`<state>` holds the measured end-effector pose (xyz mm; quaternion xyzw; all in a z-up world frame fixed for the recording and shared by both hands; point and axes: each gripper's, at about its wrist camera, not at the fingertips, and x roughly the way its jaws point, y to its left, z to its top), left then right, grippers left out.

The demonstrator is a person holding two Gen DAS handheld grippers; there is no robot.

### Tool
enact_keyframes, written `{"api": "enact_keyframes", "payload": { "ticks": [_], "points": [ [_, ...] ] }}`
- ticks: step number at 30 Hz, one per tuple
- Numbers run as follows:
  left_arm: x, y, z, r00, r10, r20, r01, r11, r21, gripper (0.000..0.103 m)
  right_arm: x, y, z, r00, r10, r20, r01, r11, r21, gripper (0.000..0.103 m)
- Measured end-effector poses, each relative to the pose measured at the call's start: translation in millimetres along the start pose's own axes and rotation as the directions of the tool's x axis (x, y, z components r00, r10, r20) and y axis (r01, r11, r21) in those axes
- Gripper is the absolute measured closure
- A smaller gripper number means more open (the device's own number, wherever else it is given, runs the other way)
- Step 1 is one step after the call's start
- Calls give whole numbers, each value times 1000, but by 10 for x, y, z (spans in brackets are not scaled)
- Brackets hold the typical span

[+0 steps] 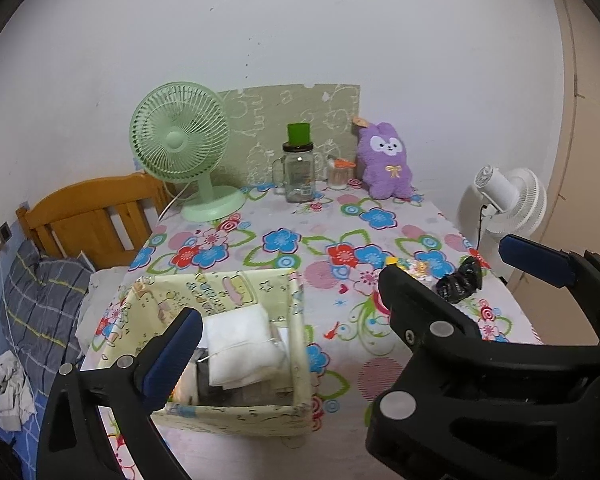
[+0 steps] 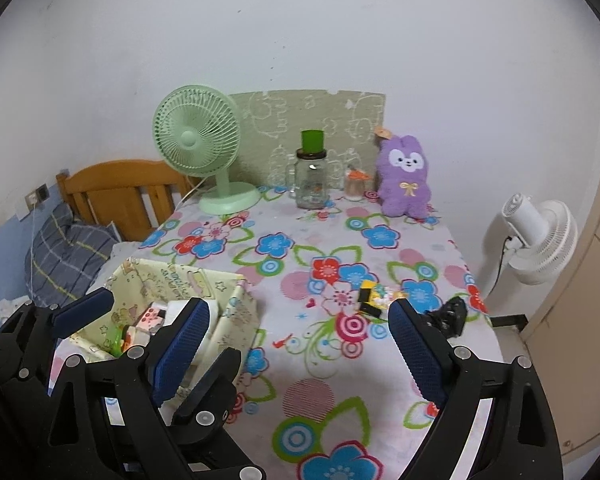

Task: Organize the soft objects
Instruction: 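Withdraw both tools from the box toward the black plastic bag, then grasp the yellow cartoon tissue pack with the left tool while the right tool grasps the black bag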

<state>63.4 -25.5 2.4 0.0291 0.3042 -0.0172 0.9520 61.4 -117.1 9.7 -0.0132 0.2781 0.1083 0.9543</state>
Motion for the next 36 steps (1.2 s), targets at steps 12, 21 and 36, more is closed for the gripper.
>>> {"api": "enact_keyframes", "payload": {
  "ticks": [12,21,36],
  "points": [
    [-40,-339,36,998,-61,23,61,998,15,0,-153,-328,-41,999,-49,23,48,998,35,4],
    [25,-580,56,996,-82,21,81,996,43,0,-178,-581,-98,996,-87,32,85,994,73,2],
    [285,-995,53,992,-127,9,126,990,59,0,13,-1047,-188,994,-107,3,106,988,117,0]
  ]
}}
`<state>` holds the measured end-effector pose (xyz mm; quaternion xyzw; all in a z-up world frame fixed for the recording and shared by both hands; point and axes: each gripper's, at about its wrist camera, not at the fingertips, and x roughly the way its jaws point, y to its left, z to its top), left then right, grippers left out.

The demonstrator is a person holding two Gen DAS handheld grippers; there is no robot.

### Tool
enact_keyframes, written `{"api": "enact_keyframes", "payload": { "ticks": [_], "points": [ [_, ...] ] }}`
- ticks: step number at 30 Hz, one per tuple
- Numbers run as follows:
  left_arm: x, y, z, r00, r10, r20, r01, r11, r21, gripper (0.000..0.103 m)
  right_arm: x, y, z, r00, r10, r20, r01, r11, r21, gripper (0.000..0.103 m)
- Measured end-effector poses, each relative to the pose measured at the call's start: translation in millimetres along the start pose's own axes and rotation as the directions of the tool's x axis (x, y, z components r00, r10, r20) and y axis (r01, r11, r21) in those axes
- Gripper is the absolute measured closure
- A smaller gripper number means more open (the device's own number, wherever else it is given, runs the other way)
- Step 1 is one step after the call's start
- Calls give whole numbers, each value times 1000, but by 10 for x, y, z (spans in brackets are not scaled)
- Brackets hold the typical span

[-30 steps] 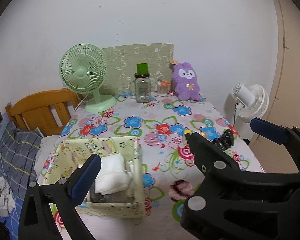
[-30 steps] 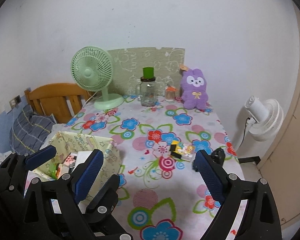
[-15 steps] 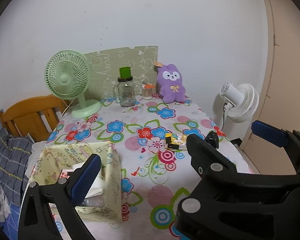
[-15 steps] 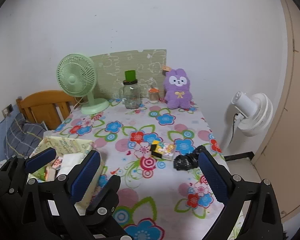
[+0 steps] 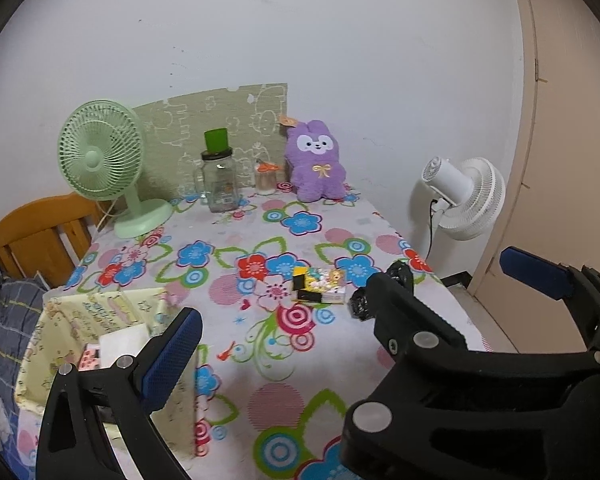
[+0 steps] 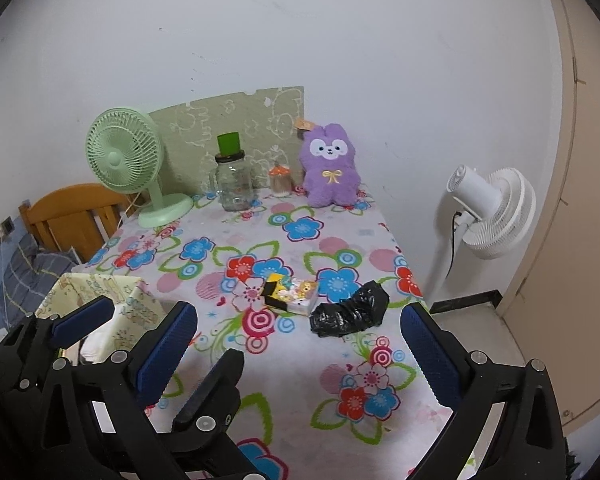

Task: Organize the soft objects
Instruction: 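Grasp the yellow cartoon tissue pack with the left tool while the right tool grasps the black bag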

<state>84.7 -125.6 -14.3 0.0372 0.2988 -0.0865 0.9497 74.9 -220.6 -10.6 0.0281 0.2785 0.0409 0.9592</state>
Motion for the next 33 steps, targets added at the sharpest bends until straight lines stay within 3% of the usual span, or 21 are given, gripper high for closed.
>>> {"api": "enact_keyframes", "payload": {
  "ticks": [17,33],
  "points": [
    [715,-250,86,996,-27,-85,28,999,15,0,613,-412,-8,998,-17,-55,20,998,55,0],
    [1330,-396,200,994,-14,-111,16,1000,19,0,1190,-714,43,994,-51,-94,58,995,80,0]
  ]
}}
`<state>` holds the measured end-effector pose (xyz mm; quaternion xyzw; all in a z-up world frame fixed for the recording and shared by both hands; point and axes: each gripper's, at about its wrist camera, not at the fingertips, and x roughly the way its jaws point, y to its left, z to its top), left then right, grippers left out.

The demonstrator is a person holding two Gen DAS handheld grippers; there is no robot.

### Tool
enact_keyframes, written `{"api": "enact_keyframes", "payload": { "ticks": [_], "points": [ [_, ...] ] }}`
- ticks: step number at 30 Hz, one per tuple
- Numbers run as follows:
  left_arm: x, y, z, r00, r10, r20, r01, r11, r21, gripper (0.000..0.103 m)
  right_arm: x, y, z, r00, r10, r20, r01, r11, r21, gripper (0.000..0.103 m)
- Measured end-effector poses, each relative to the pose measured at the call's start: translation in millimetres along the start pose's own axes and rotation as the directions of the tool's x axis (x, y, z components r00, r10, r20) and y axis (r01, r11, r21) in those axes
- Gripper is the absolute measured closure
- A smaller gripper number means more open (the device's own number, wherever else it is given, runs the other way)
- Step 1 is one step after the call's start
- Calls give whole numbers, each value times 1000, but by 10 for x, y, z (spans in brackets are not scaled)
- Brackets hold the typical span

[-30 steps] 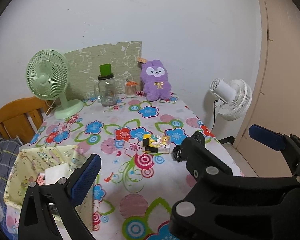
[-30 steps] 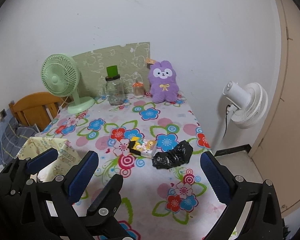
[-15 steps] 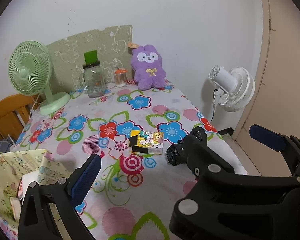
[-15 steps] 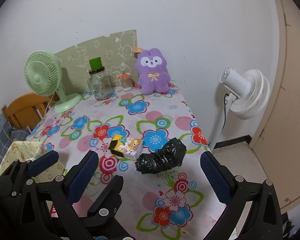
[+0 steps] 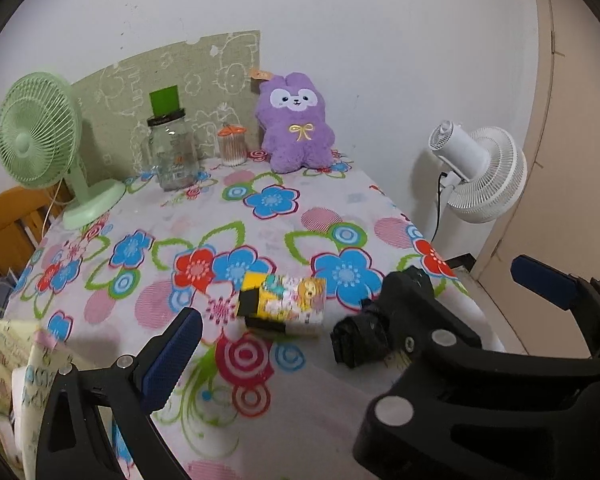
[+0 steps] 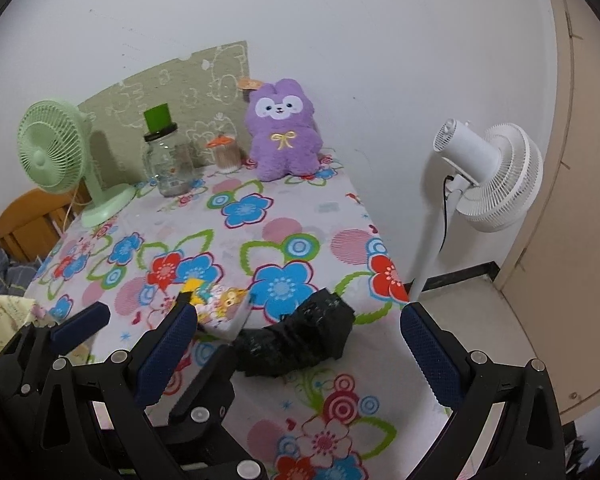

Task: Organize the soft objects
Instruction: 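Grasp the yellow cartoon tissue pack with the left tool while the right tool grasps the black bag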

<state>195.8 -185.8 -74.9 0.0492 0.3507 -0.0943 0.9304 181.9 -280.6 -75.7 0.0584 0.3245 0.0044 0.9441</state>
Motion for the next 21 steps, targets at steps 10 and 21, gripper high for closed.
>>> {"api": "enact_keyframes", "payload": {
  "ticks": [10,21],
  "points": [
    [398,-4,84,999,13,-37,-13,1000,-1,0,383,-119,53,999,-13,-40,15,999,43,9],
    [730,30,54,996,23,-88,-24,1000,-16,1,692,-135,9,995,-12,-101,16,999,45,23]
  ]
}}
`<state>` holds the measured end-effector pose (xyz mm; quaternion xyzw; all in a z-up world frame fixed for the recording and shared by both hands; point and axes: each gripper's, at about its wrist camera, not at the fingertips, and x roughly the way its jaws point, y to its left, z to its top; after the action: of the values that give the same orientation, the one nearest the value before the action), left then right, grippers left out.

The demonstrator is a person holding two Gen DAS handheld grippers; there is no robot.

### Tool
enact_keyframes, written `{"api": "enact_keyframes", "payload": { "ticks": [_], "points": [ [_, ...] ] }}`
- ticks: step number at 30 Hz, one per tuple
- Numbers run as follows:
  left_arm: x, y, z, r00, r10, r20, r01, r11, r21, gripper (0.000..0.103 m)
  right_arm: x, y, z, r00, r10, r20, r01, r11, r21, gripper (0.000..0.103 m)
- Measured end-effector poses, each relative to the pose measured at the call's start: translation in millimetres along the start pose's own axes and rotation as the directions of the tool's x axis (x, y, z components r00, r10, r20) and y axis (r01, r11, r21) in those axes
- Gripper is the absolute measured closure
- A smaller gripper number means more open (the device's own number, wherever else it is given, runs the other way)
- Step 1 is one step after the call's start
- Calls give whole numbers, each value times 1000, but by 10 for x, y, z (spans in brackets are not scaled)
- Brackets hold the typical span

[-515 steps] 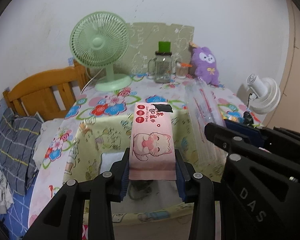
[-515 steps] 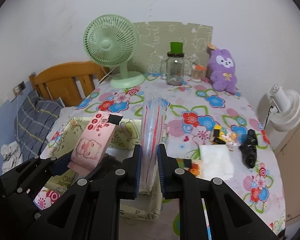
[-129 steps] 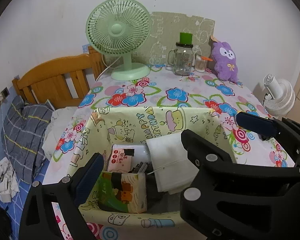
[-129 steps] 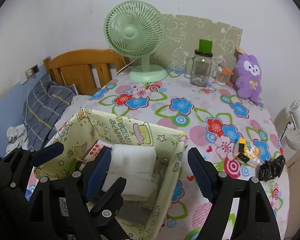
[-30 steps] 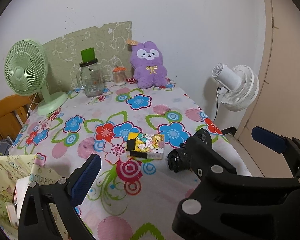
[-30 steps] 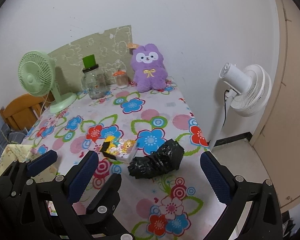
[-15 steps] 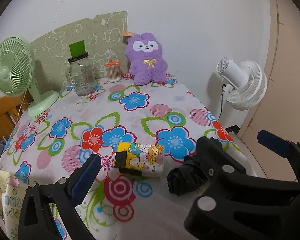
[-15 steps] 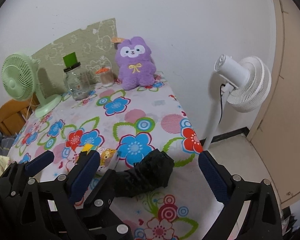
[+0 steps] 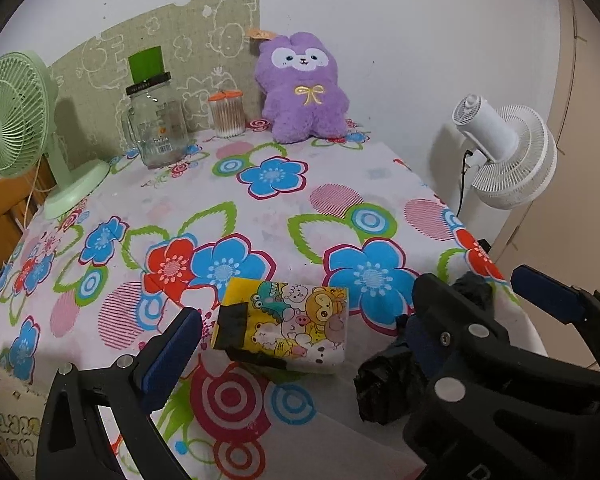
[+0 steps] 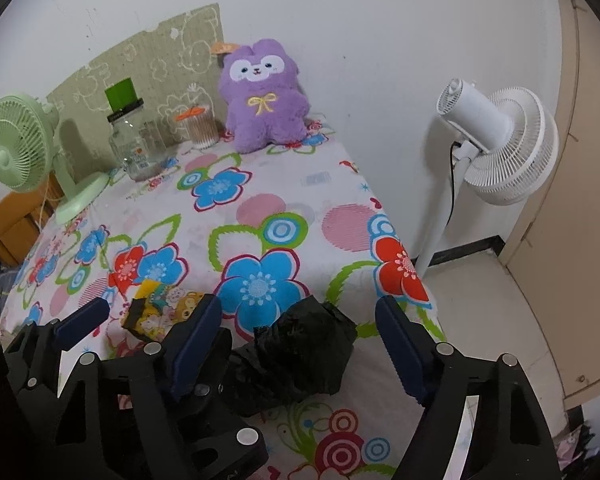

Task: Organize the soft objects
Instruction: 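Grasp the yellow cartoon tissue pack with the left tool while the right tool grasps the black bag, then lift and carry the yellow tissue pack and black bag over the fabric box with both tools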

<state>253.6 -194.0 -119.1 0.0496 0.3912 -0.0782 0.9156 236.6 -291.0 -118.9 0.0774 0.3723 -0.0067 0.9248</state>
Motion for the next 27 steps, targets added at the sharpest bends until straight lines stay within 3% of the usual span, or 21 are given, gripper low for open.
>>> {"api": "enact_keyframes", "payload": {
  "ticks": [8,21,27],
  "points": [
    [193,47,-34,999,22,-38,-23,1000,-20,1,152,20,-27,999,8,-39,-8,1000,-3,32],
    [280,59,-52,996,13,-90,-14,1000,-11,22,258,17,-39,996,11,-84,-11,1000,-3,58],
    [272,40,-63,996,22,-86,-22,1000,0,26,258,38,-42,996,14,-83,-16,1000,-17,61]
  ]
}}
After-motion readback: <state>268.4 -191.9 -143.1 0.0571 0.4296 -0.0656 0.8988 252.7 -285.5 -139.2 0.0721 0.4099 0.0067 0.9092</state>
